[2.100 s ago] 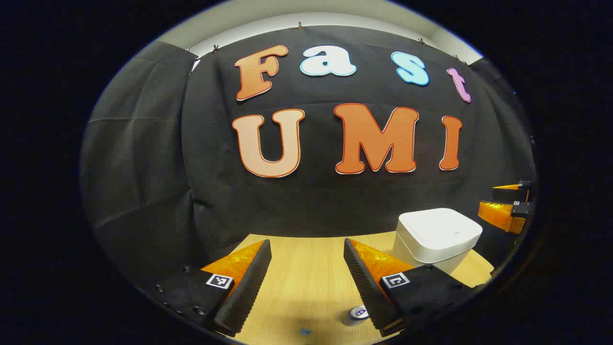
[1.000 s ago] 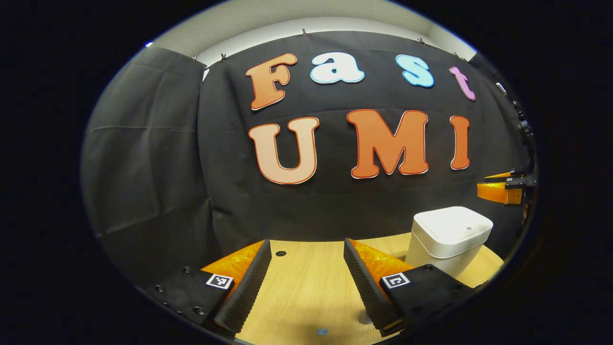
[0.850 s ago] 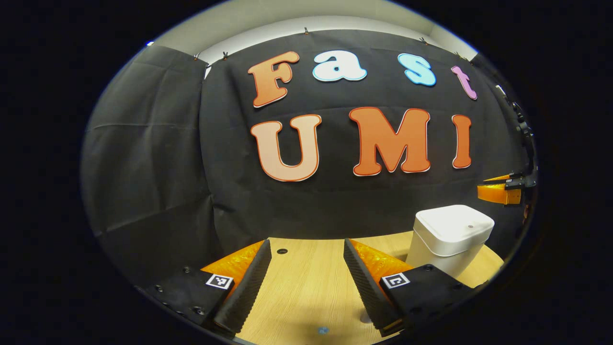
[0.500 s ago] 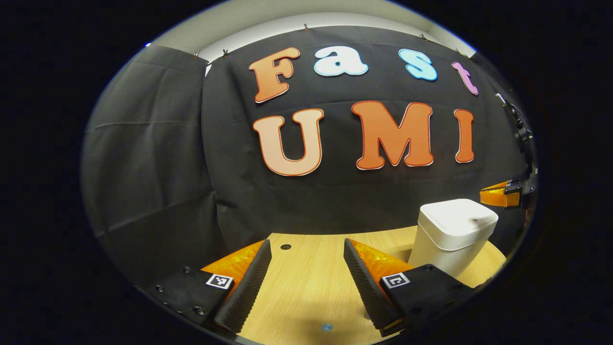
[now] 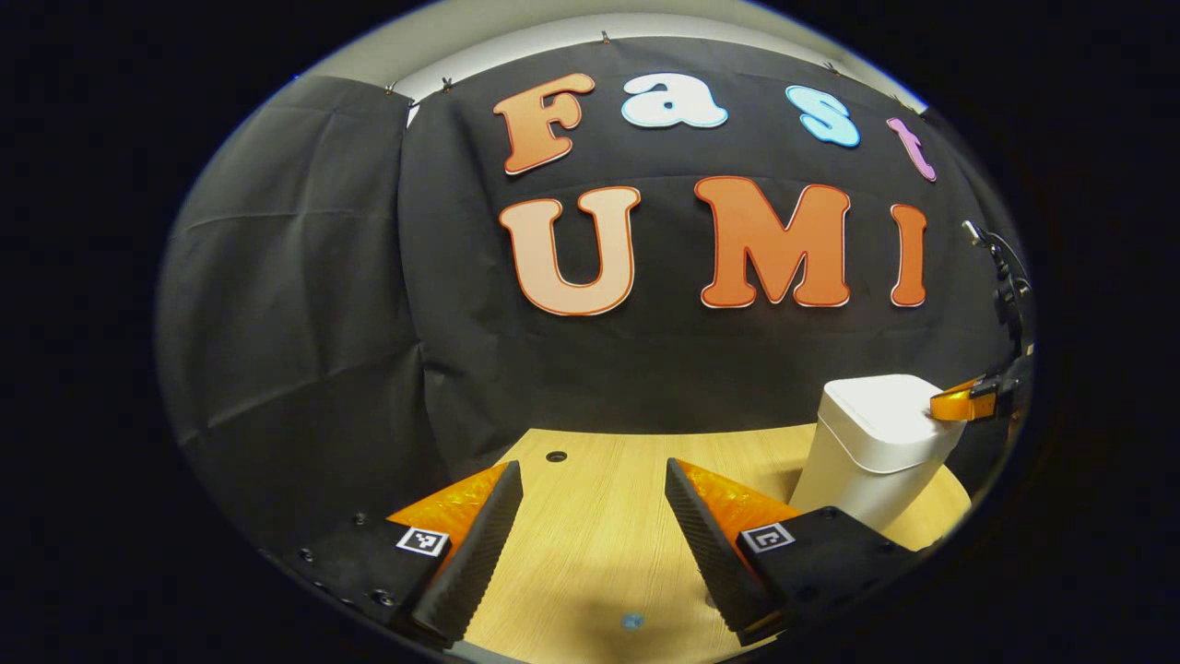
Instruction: Press the lid of the desktop garbage bin to open it, pick up the crumpled paper on the desktop and throw it into the bin, then pick up the pop can on the desktop and drop it into the bin, and finally close the garbage bin lid.
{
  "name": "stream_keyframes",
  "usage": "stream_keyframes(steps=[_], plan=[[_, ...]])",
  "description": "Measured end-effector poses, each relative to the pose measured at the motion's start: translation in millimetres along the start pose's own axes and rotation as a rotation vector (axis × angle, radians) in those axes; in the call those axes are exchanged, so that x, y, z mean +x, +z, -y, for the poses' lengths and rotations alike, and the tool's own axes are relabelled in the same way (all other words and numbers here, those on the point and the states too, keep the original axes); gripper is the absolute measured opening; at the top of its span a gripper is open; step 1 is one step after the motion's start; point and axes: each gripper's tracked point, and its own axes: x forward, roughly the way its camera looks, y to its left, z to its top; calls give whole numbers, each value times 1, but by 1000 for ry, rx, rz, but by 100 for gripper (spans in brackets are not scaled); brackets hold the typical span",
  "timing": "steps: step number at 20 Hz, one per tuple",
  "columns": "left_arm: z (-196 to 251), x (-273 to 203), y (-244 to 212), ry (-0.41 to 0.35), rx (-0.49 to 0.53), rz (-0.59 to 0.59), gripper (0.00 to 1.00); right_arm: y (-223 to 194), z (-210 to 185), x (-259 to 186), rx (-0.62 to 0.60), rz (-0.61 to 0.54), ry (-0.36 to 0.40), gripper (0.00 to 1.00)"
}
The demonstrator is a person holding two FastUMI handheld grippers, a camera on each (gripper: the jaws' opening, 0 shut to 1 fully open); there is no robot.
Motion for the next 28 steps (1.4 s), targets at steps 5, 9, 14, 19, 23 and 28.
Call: stream_keyframes(steps=[5,9,14,19,23,28], plan=[[1,2,-15,-6,28,-57,99,-9,0,0,68,-79,30,1],[9,2,-20,-27,31,-74,99,-7,-5,2,202,-93,105,1],[13,1,-17,-42,47,-71,99,2,-3,2,173,-76,92,1],[18,0,-17,-51,65,-70,99,7,2,-4,125,-47,50,1],[24,2,-16,-61,84,-68,100,24,8,-10,81,5,26,1],[37,2,-20,-90,112,-71,100,39,15,-14,56,45,2,3]])
